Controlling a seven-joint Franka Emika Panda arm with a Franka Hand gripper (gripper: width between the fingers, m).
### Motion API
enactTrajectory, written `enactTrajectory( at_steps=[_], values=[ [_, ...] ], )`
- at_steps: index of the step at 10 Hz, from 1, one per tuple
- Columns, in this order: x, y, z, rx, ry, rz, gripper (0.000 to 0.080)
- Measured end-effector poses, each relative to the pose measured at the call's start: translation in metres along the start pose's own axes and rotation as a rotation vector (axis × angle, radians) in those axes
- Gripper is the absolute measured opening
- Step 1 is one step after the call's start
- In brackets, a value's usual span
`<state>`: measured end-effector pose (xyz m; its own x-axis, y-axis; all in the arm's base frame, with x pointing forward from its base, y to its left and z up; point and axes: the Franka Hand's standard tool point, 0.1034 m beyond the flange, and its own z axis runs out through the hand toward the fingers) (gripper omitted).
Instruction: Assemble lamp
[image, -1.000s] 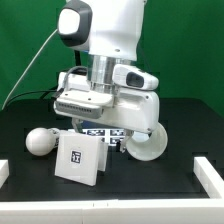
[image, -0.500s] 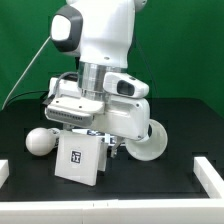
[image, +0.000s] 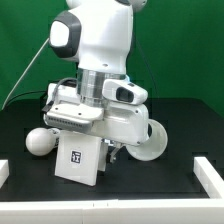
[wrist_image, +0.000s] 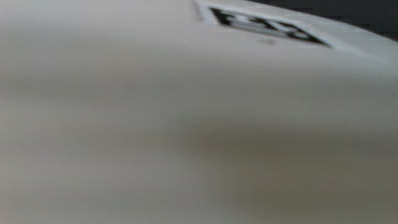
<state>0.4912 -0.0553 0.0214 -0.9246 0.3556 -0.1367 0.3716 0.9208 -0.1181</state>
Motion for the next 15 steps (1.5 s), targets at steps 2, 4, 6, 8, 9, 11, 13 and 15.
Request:
enactTrajectory(
  at_steps=[2,4,6,8,9,11,13,15],
  values=[
    [0.0003,0.0005,0.0,0.0,0.0,-0.001,0.0666],
    [0.0005,0.0005,0.0002,0.0,0.001,-0.001,0.0474],
    [0.0006,0.0005,0.0002,0.0,0.001,-0.001,0.0452],
    [0.0006,0.0005,0.0002,0.0,0.001,-0.001,0.0452],
    [0.0006,0.0005,0.0002,0.0,0.001,-0.001,0.0452],
    [0.0006,0.0005,0.0002,0.0,0.001,-0.001,0.0452],
    [0.0006,0.0005,0.0002,0.0,0.001,-0.001,0.0452],
    [0.0006,0.0005,0.0002,0.0,0.001,-0.001,0.0453]
  ],
)
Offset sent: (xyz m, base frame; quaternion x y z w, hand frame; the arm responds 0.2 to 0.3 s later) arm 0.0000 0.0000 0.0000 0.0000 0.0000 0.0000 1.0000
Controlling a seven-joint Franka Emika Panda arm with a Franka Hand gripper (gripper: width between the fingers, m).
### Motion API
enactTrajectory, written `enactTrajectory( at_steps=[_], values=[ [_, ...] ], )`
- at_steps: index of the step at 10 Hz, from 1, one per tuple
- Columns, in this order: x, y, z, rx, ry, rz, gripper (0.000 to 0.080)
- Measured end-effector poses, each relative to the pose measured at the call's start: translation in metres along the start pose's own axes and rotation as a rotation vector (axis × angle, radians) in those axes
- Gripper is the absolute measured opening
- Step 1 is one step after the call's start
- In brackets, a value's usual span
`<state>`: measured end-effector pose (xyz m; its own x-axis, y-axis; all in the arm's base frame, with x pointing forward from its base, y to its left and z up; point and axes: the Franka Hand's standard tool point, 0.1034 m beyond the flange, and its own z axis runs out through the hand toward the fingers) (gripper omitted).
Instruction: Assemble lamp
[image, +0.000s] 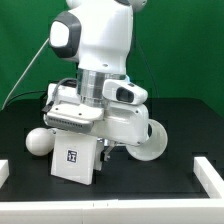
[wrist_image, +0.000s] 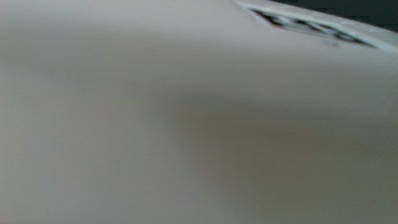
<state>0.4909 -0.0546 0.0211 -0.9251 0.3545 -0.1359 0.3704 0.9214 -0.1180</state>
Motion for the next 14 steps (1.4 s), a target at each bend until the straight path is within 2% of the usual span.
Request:
enactTrajectory(
  at_steps=[3,5,6,7,8,9,10,14],
  values=[
    [-0.01,-0.005,-0.008,-0.013,0.002,0.135,0.0453],
    [-0.017,-0.004,-0.015,-0.017,0.023,0.493,0.0453],
    [-0.02,0.003,-0.019,-0.022,0.019,0.629,0.0453],
    [-0.024,0.013,-0.024,-0.013,0.02,0.771,0.0453],
    [-0.032,0.025,-0.031,-0.016,0.015,0.899,0.0453],
    [-0.037,0.031,-0.035,-0.011,0.026,1.032,0.0453],
    [-0.037,0.03,-0.036,-0.018,0.052,1.121,0.0453],
    [-0.034,0.033,-0.034,-0.012,0.073,1.356,0.0453]
  ],
)
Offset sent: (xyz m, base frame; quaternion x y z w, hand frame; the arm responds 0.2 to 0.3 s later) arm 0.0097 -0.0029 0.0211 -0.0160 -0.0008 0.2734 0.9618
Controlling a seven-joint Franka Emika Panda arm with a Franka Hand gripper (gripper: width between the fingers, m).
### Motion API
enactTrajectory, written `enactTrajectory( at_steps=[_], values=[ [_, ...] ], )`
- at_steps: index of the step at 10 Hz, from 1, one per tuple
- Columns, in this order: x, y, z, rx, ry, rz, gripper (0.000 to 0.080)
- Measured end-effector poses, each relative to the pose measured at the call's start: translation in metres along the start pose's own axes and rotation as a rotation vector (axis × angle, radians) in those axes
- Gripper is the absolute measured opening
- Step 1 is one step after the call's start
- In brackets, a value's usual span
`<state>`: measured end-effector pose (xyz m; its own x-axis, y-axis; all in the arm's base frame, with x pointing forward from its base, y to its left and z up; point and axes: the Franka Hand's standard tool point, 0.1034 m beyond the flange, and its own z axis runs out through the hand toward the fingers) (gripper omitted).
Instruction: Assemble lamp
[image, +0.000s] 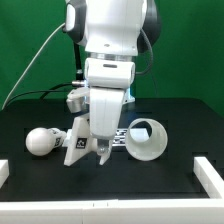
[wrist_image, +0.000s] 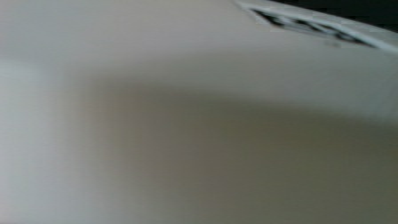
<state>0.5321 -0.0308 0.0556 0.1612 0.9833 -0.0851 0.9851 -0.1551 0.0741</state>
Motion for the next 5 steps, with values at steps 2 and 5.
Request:
enactTrajectory(
  at_steps=[2,5],
  values=[
    [-0.005,0.0049,-0.0073,-0.003,0.02,0.253,0.0453],
    [-0.0041,-0.0016,-0.0054,0.06,0.055,0.712,0.0453]
  ],
)
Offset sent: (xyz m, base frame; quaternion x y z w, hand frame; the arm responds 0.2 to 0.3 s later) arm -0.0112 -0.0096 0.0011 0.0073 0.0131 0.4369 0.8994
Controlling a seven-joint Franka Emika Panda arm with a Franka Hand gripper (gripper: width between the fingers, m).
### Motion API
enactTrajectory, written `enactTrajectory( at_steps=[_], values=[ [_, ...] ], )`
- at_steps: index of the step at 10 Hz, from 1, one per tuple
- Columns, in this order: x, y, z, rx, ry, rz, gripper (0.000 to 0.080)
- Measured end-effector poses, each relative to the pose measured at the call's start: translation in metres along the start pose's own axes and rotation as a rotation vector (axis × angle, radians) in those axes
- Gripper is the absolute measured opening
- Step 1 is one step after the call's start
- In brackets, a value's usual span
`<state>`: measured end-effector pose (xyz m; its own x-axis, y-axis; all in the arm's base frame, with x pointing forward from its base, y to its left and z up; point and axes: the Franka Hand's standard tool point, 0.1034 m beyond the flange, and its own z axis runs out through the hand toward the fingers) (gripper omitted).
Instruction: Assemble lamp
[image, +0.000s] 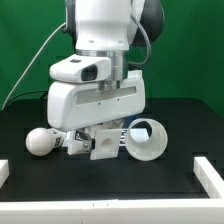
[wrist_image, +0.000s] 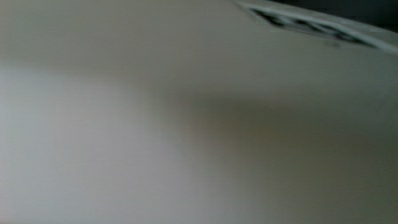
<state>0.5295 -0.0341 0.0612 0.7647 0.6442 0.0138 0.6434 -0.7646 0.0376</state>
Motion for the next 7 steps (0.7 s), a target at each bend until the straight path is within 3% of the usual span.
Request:
enactTrajectory(
  at_steps=[5,7],
  values=[
    [0.007,-0.006,0.002,0.047,0.024,0.342,0.0455],
    [-0.005,-0.001,0.005,0.081,0.022,0.564,0.0455]
  ],
)
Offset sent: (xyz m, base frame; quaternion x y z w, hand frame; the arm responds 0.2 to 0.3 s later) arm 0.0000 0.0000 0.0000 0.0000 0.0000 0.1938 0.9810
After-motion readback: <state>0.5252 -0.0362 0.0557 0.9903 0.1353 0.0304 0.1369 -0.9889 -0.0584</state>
